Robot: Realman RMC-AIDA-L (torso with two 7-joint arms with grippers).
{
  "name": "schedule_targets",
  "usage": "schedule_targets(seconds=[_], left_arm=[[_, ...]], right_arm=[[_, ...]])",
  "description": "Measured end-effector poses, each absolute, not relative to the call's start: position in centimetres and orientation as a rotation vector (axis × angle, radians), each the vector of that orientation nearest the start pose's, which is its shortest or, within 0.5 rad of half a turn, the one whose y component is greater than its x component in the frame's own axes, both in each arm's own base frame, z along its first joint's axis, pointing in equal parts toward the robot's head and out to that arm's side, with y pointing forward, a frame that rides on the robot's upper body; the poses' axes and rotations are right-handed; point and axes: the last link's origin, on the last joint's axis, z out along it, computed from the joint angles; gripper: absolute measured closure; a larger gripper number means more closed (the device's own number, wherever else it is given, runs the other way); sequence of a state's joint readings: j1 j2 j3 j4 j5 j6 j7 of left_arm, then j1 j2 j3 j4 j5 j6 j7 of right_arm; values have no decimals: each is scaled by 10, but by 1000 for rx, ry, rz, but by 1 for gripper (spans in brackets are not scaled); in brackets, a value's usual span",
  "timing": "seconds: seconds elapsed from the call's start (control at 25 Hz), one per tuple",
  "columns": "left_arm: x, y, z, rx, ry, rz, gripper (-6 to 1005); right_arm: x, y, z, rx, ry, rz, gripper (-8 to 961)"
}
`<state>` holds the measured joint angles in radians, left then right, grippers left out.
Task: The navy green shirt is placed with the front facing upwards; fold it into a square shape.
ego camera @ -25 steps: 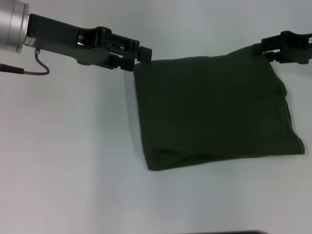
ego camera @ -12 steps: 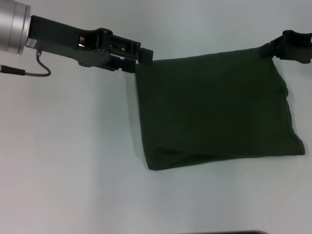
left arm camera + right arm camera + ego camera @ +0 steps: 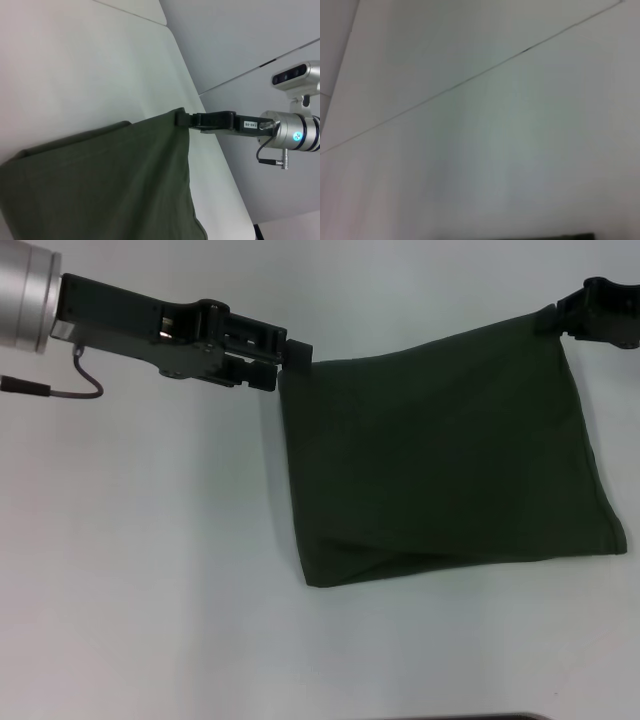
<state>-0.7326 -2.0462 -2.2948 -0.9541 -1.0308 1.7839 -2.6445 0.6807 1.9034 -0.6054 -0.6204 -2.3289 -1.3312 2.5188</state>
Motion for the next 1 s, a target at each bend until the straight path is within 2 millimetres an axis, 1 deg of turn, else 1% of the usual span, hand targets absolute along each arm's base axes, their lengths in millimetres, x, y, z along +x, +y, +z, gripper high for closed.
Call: schedule_targets(seconds=[0.28,0.64,0.88,1.0], left_arm=[[-165,360,30,-2687,-1796,-404,335],[-163,361,30,-2688,-1797,-407,336],[-164,362,31,-2680,-1799,-423,336],[-164,362,31,-2674,-1804,-431,336]], right_arm=[[307,397,67,-1962,1856,410,815],[310,397,63,-1946,1840,381,771],[320,397,78,-1899,1836,377,741],[322,398,86,-1884,1832,375,691]])
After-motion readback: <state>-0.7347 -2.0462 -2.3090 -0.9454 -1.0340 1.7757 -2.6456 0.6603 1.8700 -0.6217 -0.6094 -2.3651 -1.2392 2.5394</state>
